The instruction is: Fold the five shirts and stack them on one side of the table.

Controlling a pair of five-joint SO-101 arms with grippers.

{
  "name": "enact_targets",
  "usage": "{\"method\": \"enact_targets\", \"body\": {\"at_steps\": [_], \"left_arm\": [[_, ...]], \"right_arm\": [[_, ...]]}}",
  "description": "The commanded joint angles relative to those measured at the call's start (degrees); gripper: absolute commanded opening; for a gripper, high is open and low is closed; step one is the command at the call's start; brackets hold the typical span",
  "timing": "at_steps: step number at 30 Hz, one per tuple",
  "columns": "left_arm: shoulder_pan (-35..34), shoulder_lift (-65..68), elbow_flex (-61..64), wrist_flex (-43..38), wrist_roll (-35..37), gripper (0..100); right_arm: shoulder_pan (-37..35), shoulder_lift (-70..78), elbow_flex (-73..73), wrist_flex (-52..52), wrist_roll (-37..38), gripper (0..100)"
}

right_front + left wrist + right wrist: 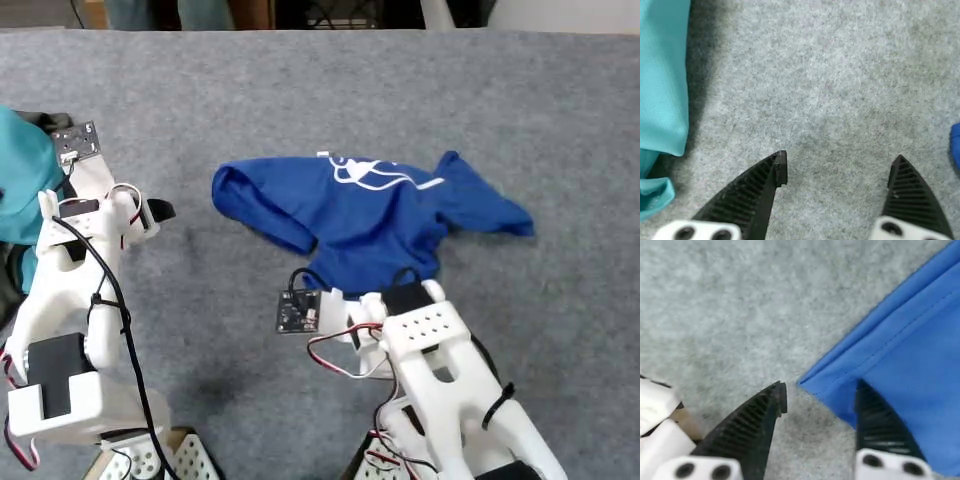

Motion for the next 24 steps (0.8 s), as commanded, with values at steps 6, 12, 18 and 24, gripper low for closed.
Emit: {"method": "enact_targets", "body": {"at_steps": [6,12,18,24], "left_arm": [[0.5,-0.3,-2.2,0.1,0.1,33],[0.5,-0.3,-2.2,0.1,0.1,33],[0.5,-0.3,-2.2,0.2,0.1,33],[0.5,-0.3,-2.1,0.2,0.1,33]], "right_arm": [[0.9,-0.7,0.2,-1.0,0.4,25.3],[1.0,9.0,0.4,-6.6,0.4,25.3],[3.5,17.4,-5.3,-6.7,0.5,25.3],[4.5,20.4,-7.6,-6.9,0.6,25.3]]}}
